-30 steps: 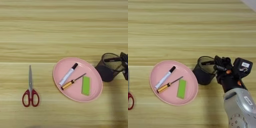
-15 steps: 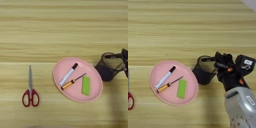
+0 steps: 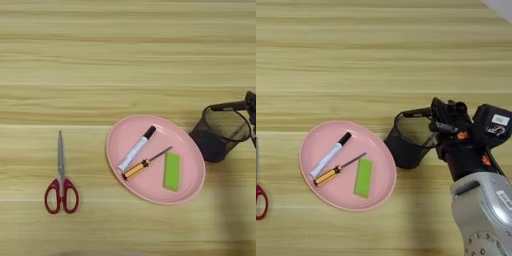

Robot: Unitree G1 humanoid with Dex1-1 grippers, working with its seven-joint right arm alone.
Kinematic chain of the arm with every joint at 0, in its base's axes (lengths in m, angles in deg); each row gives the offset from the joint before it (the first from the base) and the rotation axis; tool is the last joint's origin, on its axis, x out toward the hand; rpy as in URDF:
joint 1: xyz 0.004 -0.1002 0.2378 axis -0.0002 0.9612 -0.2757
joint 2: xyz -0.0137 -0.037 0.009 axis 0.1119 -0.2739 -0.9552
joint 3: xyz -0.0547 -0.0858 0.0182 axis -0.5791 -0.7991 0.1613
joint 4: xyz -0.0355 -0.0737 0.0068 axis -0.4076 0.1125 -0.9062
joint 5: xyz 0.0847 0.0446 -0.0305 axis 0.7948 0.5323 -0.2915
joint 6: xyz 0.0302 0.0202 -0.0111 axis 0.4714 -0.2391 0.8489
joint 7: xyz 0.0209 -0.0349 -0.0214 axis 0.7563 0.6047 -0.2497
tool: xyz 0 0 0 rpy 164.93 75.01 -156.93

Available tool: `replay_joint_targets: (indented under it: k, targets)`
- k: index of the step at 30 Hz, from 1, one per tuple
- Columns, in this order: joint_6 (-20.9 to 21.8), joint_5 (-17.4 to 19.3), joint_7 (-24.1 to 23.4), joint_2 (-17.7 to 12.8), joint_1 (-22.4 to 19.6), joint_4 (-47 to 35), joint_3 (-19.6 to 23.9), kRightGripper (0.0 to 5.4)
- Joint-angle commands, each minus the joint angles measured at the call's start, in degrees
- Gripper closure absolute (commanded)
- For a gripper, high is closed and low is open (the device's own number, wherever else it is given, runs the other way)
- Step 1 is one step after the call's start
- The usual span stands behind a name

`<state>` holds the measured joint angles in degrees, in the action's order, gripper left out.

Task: Move the objects on the table

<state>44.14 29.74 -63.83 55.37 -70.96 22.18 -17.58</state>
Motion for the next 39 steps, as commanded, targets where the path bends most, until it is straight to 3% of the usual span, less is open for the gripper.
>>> replay_joint_targets:
  k: [1, 13, 19, 32, 39]
  targets:
    - [1.4, 0.5, -1.0, -2.3, -1.4, -3.4, 0.5, 4.25]
    - [-0.1, 2.3, -2.2, -2.2, 0.1, -9.2, -3.7, 4.26]
    - [-0.1, 1.2, -1.5, -2.6, 1.8, -10.4, -7.5, 4.26]
    - [1.9, -4.7, 0.6, -1.8, 5.4, -9.1, -14.5, 4.26]
    - [4.7, -10.5, 2.4, -1.1, 7.5, -6.7, -19.0, 4.26]
